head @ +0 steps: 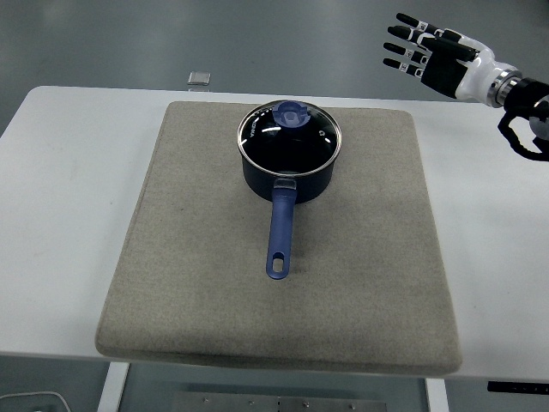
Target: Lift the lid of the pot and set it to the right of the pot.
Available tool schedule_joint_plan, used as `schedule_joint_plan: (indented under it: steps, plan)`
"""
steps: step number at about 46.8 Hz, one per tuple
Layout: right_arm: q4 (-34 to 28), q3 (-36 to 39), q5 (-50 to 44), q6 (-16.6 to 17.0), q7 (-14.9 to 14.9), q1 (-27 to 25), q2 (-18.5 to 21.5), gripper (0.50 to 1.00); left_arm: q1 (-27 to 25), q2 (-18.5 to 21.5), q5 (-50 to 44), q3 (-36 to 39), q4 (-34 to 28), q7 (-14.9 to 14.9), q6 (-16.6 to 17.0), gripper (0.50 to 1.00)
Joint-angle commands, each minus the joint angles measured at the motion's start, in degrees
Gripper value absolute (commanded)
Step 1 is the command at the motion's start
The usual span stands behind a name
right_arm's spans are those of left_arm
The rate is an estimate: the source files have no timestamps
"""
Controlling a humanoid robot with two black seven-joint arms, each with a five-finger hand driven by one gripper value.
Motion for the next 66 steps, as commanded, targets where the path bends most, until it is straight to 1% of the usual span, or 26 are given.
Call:
schedule_joint_plan:
  steps: [1, 9, 25, 36, 40, 45, 52, 62, 66]
  plan:
    - [0.2, 0.3, -2.6, 0.5, 0.0, 0.2, 0.0, 0.913, 0.0, 0.0, 0.0, -0.1, 0.0, 0.0, 0.0, 1.000]
    - [0.4, 0.5, -6.3, 0.5, 0.0, 0.6, -0.1, 0.913, 0.1, 0.0, 0.0, 0.0, 0.0, 0.0, 0.0, 1.000]
    - [0.6, 0.4, -16.8, 0.4, 0.1, 4.4, 0.1, 0.913, 0.0, 0.0, 0.0, 0.0, 0.0, 0.0, 0.0, 1.000]
    - [2.5, 0.1, -23.0, 0.4, 0.2, 6.7, -0.1, 0.913, 0.0, 0.0, 0.0, 0.0, 0.0, 0.0, 0.0, 1.000]
    - [4.1, -0.2, -27.3, 0.3, 0.3, 7.7, -0.1, 0.913, 0.0, 0.0, 0.0, -0.1, 0.0, 0.0, 0.0, 1.000]
    - [6.2, -0.3, -33.9, -0.1, 1.4, 8.1, -0.2, 0.911, 0.0, 0.0, 0.0, -0.1, 0.0, 0.0, 0.0, 1.000]
    - [9.1, -0.2, -43.1, -0.3, 1.7, 9.2, 0.1, 0.911, 0.0, 0.0, 0.0, -0.1, 0.0, 0.0, 0.0, 1.000]
    - [13.2, -0.4, -53.2, -0.4, 1.7, 10.3, 0.8, 0.911, 0.0, 0.0, 0.0, -0.1, 0.0, 0.0, 0.0, 1.000]
    - [14.3, -2.0, -56.3, -0.4, 1.7, 11.1, 1.0, 0.911, 0.1, 0.0, 0.0, -0.1, 0.0, 0.0, 0.0, 1.000]
